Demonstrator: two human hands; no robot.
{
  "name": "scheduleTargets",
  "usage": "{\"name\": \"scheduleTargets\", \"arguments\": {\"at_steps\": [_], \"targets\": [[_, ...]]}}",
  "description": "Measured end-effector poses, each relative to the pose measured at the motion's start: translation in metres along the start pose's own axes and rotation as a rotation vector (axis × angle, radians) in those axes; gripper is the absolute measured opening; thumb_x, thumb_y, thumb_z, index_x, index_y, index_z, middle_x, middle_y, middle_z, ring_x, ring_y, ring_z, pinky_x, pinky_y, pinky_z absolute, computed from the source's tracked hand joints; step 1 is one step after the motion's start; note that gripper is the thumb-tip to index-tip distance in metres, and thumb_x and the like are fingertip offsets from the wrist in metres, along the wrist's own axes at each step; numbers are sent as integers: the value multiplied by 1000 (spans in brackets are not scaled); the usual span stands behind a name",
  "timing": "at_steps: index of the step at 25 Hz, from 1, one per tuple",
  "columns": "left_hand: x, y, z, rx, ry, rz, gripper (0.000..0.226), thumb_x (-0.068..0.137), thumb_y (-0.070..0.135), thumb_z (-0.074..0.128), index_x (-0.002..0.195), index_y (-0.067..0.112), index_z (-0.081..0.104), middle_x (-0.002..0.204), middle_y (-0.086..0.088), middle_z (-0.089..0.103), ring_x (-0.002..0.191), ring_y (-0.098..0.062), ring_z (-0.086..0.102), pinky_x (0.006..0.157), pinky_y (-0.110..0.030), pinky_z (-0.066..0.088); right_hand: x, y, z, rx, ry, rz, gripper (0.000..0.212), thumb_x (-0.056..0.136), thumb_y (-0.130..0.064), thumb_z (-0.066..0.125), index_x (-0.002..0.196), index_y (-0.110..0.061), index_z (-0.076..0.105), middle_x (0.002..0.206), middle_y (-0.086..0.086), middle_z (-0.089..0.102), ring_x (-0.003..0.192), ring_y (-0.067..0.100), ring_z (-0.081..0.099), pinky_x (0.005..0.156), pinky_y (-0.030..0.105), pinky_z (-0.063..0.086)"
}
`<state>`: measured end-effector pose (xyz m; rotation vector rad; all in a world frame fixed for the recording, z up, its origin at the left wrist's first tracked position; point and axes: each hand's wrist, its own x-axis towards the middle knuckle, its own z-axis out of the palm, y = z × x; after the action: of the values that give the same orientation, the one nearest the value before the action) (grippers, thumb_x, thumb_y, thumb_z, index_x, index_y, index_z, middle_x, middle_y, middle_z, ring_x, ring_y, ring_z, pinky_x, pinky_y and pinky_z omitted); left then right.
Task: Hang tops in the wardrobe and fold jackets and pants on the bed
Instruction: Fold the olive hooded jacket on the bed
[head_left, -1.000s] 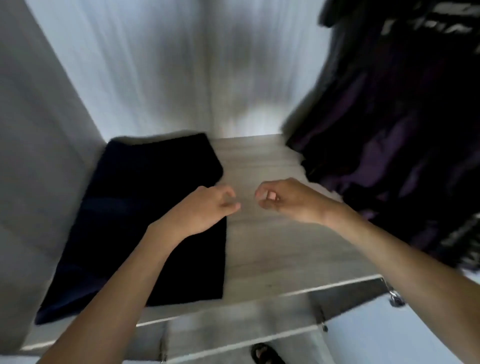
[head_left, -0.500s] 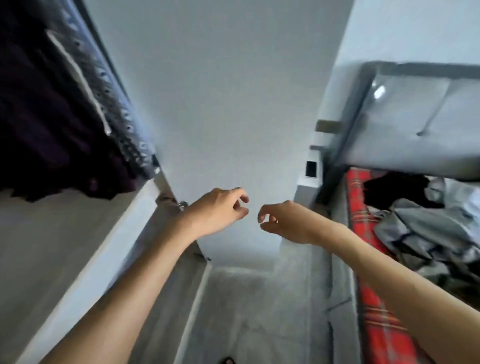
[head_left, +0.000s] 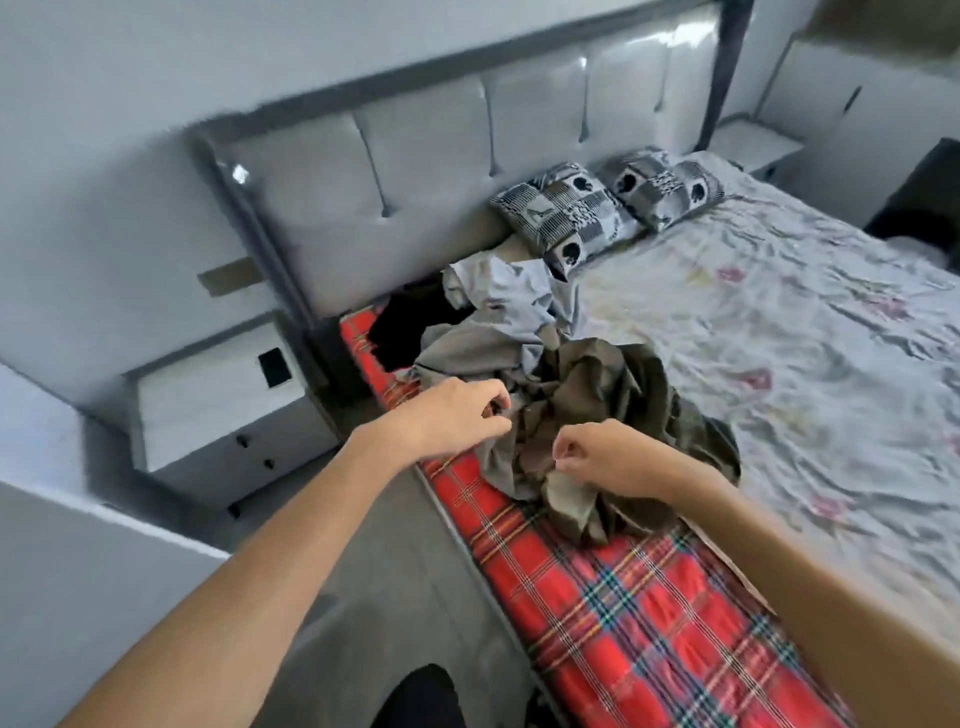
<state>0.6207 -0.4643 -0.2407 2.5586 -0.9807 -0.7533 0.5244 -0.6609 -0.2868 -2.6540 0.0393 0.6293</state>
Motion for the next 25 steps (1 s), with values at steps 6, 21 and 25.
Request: {"name": "scheduleTargets", "arguments": {"at_steps": [6,21,25], "targets": [[163,16,33,87,-236,155,29,96,39,56,121,24,59,109,2,68,105,-19,59,93,-35,46,20,108,0,237,51,319,23,97,-34,52,113,-22,63,110,1,71,106,23,62,92,37,48],[478,-69,249,-335,-246,-224,46,75,39,81,107,27,50,126,-22,58,78,-27,66,79,-36,56,117,188,119,775,203,852,25,98,-23,53,120,-17,63,99,-4,69,94,15,61,77,26,41],[467,-35,221,-394,-183,-200,17,85,17,74,95,10,62,83,-9,70,51,-16,54,64,-30,49,93,180,119,857,289,861,20,99,-24,52,117,-20,62,96,-7,66,67,3,54,61,19,40]]}}
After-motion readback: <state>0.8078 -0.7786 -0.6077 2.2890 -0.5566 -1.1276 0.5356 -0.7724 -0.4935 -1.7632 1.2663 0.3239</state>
